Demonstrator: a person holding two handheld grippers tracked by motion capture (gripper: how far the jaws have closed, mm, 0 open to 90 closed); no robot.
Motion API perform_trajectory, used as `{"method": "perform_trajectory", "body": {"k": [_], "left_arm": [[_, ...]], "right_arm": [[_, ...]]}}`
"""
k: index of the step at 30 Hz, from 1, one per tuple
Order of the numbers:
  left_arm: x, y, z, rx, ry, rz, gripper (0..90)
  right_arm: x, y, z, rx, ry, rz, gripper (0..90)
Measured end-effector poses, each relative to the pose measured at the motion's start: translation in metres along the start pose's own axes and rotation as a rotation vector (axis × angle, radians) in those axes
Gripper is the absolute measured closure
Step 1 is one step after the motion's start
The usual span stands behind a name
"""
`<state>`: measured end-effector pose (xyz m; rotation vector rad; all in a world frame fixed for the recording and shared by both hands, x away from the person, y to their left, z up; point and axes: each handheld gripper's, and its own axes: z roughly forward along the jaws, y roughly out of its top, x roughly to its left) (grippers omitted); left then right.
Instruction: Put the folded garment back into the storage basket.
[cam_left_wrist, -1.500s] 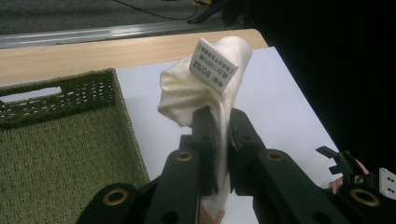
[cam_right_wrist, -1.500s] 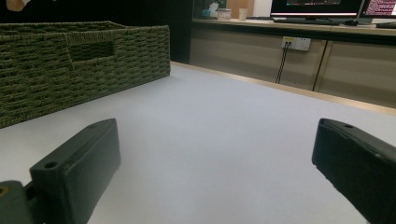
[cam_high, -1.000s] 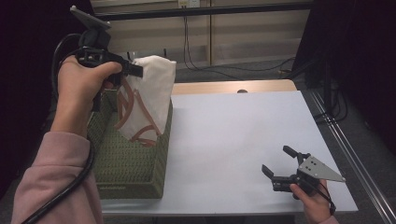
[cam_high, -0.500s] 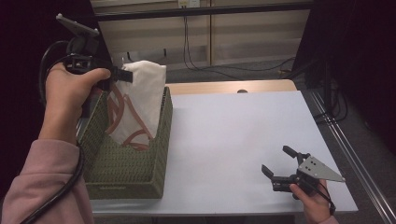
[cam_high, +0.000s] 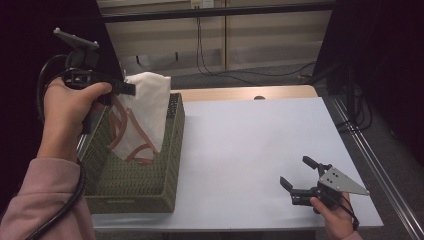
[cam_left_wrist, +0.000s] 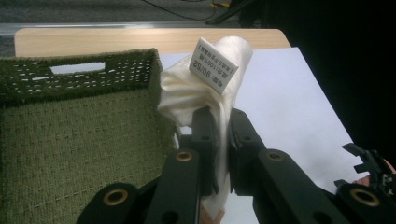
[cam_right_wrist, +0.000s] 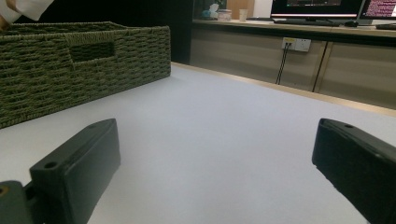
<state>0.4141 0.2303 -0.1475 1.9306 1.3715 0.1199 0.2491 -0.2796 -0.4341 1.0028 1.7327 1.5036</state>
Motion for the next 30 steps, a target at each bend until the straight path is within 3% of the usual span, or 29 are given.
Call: {"method": "perform_trajectory", "body": {"k": [2, 3, 5, 7, 8, 9, 10, 11, 12, 14, 18, 19, 20, 30], "left_arm": [[0.005, -0.003, 0.001, 0.022, 0.008, 0.015, 83.4], [0.003, -0.004, 0.004, -0.029, 0.002, -0.046, 83.4], [0.009, -0.006, 0.003, 0.019, 0.005, 0.01, 83.4], [0.01, -0.007, 0.003, 0.018, 0.009, 0.008, 83.4], [0.009, -0.008, 0.005, 0.001, 0.004, -0.027, 83.4], [0.014, -0.01, 0.003, 0.032, 0.008, 0.009, 83.4], [0.014, -0.01, 0.003, 0.032, 0.008, 0.009, 83.4], [0.014, -0.011, 0.004, 0.012, 0.011, -0.013, 83.4], [0.015, -0.012, 0.004, 0.014, 0.013, -0.005, 83.4], [0.014, -0.014, 0.006, -0.011, 0.022, -0.039, 83.4], [0.016, -0.017, 0.007, -0.012, 0.026, -0.027, 83.4], [0.02, -0.017, 0.006, 0.025, 0.035, 0.019, 83.4], [0.017, -0.018, 0.009, -0.014, 0.024, -0.031, 83.4], [0.024, -0.027, 0.018, -0.009, 0.034, -0.03, 83.3]], "right_arm": [[0.0, 0.0, 0.0, 0.002, 0.0, 0.003, 0.7], [0.0, 0.0, 0.0, 0.002, 0.0, 0.004, 0.7], [0.001, 0.0, 0.0, 0.003, 0.0, 0.006, 0.7], [0.0, 0.0, 0.0, 0.002, 0.0, 0.002, 0.7], [0.0, 0.0, 0.0, 0.001, 0.0, 0.003, 0.7], [0.0, 0.0, 0.0, 0.001, -0.001, 0.004, 0.7], [0.0, 0.0, 0.0, 0.001, -0.001, 0.004, 0.7], [-0.002, -0.001, -0.001, 0.013, 0.01, -0.033, 0.7], [-0.002, -0.001, -0.001, 0.013, 0.01, -0.033, 0.7], [-0.001, 0.0, -0.001, 0.014, 0.009, -0.032, 0.7], [-0.002, -0.001, -0.001, 0.012, 0.009, -0.031, 0.7], [-0.002, -0.001, -0.001, 0.012, 0.009, -0.031, 0.7], [-0.001, -0.001, -0.001, 0.014, 0.008, -0.03, 0.7], [-0.001, -0.001, 0.0, 0.01, 0.014, -0.03, 0.7]]}}
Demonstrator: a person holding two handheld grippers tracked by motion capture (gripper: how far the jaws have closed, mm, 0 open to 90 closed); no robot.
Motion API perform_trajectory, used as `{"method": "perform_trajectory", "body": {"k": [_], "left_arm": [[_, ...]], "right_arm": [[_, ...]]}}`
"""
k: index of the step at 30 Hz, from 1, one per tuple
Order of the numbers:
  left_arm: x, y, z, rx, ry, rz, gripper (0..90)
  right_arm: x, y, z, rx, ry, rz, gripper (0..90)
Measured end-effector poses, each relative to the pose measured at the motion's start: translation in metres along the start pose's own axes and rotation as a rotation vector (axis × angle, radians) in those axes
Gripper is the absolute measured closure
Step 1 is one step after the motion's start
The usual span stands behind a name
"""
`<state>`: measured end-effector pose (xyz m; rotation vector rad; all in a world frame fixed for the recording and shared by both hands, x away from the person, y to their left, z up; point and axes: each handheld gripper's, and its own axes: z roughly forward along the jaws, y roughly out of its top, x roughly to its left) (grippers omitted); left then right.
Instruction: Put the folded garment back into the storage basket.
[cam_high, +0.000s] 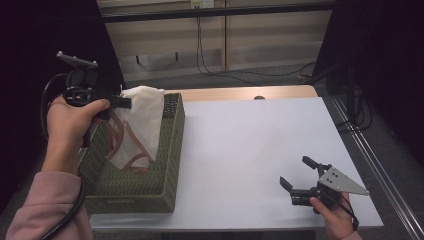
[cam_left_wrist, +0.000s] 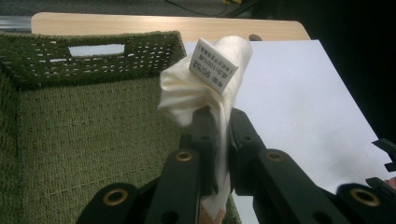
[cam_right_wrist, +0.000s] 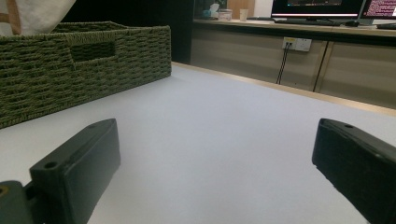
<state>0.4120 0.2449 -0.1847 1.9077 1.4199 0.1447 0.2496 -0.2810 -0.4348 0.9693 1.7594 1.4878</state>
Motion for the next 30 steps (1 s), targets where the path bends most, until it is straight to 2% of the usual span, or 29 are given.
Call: {"method": "perform_trajectory", "body": {"k": [2, 3, 4, 7, 8, 9, 15, 16, 17, 18, 26, 30], "left_arm": [[0.001, -0.001, 0.002, -0.003, 0.0, -0.005, 83.3], [0.005, -0.002, 0.001, 0.029, 0.0, 0.04, 83.3], [0.003, -0.003, 0.004, 0.001, -0.007, -0.003, 83.3], [0.006, -0.005, 0.006, 0.01, -0.005, -0.009, 83.3], [0.01, -0.005, 0.004, 0.048, -0.003, 0.046, 83.3], [0.007, -0.007, 0.007, 0.005, -0.002, -0.009, 83.3], [0.011, -0.011, 0.01, 0.005, -0.001, -0.011, 83.3], [0.014, -0.011, 0.009, 0.037, 0.0, 0.033, 83.3], [0.014, -0.012, 0.01, 0.036, -0.002, 0.024, 83.3], [0.013, -0.014, 0.013, 0.007, 0.003, -0.008, 83.3], [0.016, -0.018, 0.018, 0.013, -0.005, -0.014, 83.3], [0.02, -0.022, 0.021, 0.012, 0.008, -0.014, 83.2]], "right_arm": [[0.0, 0.0, 0.0, 0.001, 0.0, -0.003, 0.7], [0.0, 0.0, 0.0, 0.001, 0.001, -0.004, 0.7], [0.0, 0.0, 0.0, 0.001, 0.0, -0.003, 0.7], [0.0, 0.0, 0.0, 0.0, 0.0, -0.003, 0.7], [0.0, 0.0, 0.0, 0.001, 0.001, -0.005, 0.7], [0.0, 0.0, 0.0, 0.001, 0.001, -0.005, 0.7], [0.0, 0.0, 0.0, 0.0, 0.0, 0.0, 0.7], [0.0, 0.0, 0.0, 0.001, -0.001, 0.0, 0.7], [0.0, 0.0, 0.0, 0.0, -0.001, -0.001, 0.7], [0.0, 0.0, 0.0, 0.002, -0.004, 0.0, 0.7], [0.0, 0.0, 0.0, 0.001, -0.001, -0.001, 0.7], [0.0, 0.0, -0.001, 0.004, -0.004, -0.001, 0.7]]}}
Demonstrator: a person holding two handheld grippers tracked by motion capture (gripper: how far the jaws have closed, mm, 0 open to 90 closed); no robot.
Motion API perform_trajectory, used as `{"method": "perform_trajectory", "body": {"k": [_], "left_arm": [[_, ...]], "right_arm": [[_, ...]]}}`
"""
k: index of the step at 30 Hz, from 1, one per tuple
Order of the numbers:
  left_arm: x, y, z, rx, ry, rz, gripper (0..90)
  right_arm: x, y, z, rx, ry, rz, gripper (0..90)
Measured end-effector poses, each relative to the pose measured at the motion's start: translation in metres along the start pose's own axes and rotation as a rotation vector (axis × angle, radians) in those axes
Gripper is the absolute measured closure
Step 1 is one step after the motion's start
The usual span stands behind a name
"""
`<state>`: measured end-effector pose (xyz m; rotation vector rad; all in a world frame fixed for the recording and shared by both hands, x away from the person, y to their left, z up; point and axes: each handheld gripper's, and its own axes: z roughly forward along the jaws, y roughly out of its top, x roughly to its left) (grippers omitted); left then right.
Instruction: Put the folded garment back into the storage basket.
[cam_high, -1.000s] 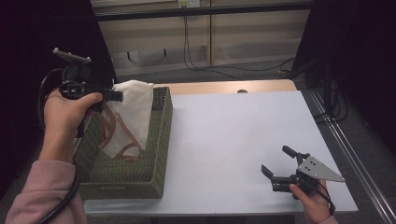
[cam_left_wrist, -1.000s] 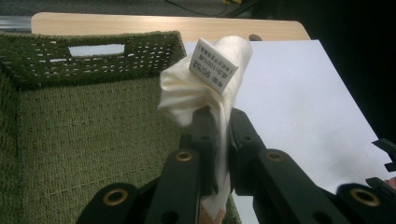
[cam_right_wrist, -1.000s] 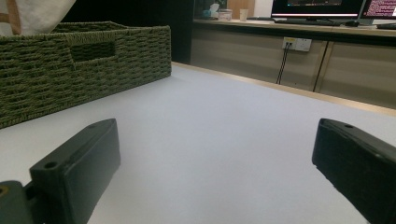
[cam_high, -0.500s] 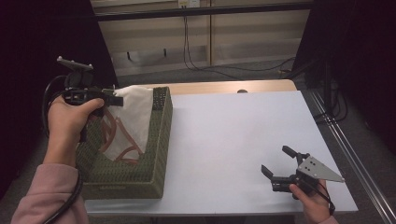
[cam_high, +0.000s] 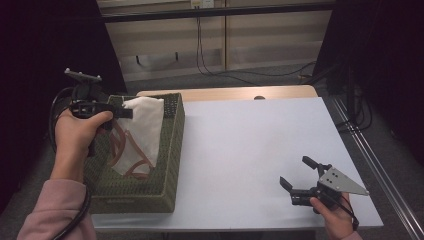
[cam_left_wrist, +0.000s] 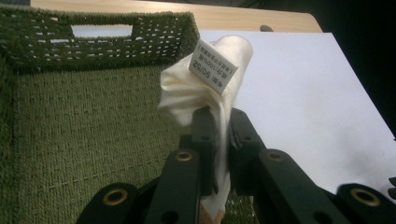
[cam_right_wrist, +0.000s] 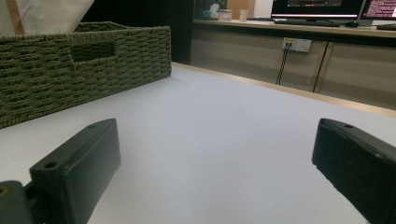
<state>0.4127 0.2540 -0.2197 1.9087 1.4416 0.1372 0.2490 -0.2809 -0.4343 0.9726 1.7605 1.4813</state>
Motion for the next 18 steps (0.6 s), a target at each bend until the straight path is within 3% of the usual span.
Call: {"method": "perform_trajectory", "body": {"k": [2, 3, 18], "left_arm": [[0.003, -0.001, 0.001, 0.02, -0.004, 0.013, 83.2], [0.003, -0.002, 0.003, -0.012, -0.001, -0.001, 83.2], [0.013, -0.013, 0.018, 0.006, 0.003, -0.009, 83.1]], "right_arm": [[0.0, 0.0, 0.0, -0.002, 0.005, -0.004, 0.7], [0.0, 0.0, 0.0, 0.0, 0.004, -0.003, 0.7], [0.0, 0.0, 0.0, -0.001, 0.005, -0.002, 0.7]]}}
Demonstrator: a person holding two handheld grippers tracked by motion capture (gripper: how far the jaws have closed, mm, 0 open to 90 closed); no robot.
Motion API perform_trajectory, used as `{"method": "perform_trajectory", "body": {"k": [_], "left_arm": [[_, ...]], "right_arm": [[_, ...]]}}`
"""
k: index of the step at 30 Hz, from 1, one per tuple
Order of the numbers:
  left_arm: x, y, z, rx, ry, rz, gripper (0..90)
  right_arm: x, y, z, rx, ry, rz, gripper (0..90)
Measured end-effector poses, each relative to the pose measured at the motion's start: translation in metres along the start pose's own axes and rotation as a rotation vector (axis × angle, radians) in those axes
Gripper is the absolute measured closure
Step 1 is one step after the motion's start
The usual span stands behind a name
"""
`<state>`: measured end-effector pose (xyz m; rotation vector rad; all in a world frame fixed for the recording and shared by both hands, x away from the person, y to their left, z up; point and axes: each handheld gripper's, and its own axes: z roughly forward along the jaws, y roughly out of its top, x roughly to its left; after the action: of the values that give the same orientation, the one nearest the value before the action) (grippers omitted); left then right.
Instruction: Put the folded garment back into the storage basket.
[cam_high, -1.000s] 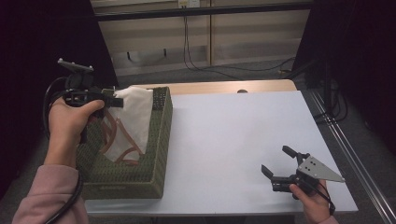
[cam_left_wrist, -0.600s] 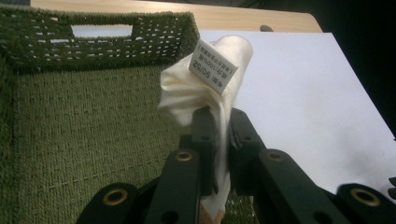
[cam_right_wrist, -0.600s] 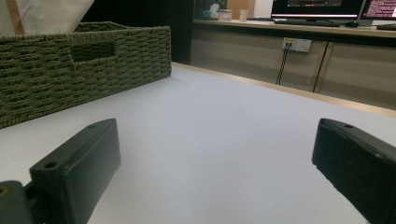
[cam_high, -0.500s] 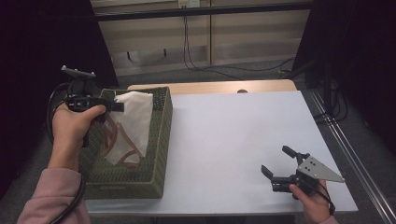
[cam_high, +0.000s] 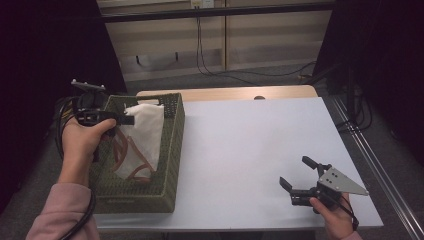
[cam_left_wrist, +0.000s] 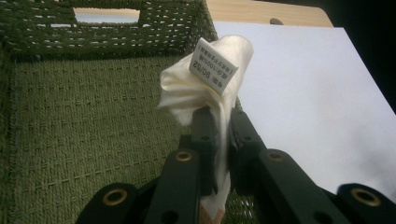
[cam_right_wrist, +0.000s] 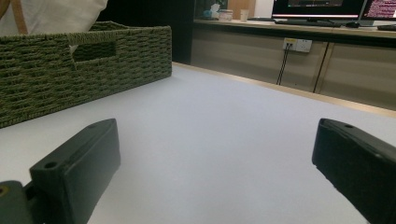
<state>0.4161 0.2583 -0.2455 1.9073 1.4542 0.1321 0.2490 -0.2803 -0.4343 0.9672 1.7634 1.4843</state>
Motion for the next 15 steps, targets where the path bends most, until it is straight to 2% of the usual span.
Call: {"method": "perform_trajectory", "body": {"k": [1, 2, 11, 13, 14, 15], "left_arm": [[0.001, -0.001, 0.001, 0.011, 0.0, 0.01, 83.1], [0.001, -0.001, 0.003, -0.005, 0.004, 0.001, 83.1], [0.006, -0.007, 0.012, 0.003, 0.011, 0.007, 83.0], [0.006, -0.009, 0.014, 0.005, 0.003, -0.005, 83.1], [0.01, -0.008, 0.014, 0.036, 0.012, 0.039, 83.1], [0.008, -0.01, 0.017, 0.008, -0.001, -0.005, 83.1]], "right_arm": [[0.0, 0.0, 0.0, -0.001, 0.002, -0.004, 0.7], [-0.001, 0.0, 0.0, 0.001, 0.0, -0.002, 0.7], [0.0, 0.0, 0.0, 0.0, 0.001, -0.003, 0.7], [0.0, 0.0, 0.0, -0.003, 0.002, -0.001, 0.7], [0.0, 0.0, 0.0, 0.001, -0.003, 0.001, 0.7], [0.0, 0.0, 0.0, 0.001, -0.003, 0.001, 0.7]]}}
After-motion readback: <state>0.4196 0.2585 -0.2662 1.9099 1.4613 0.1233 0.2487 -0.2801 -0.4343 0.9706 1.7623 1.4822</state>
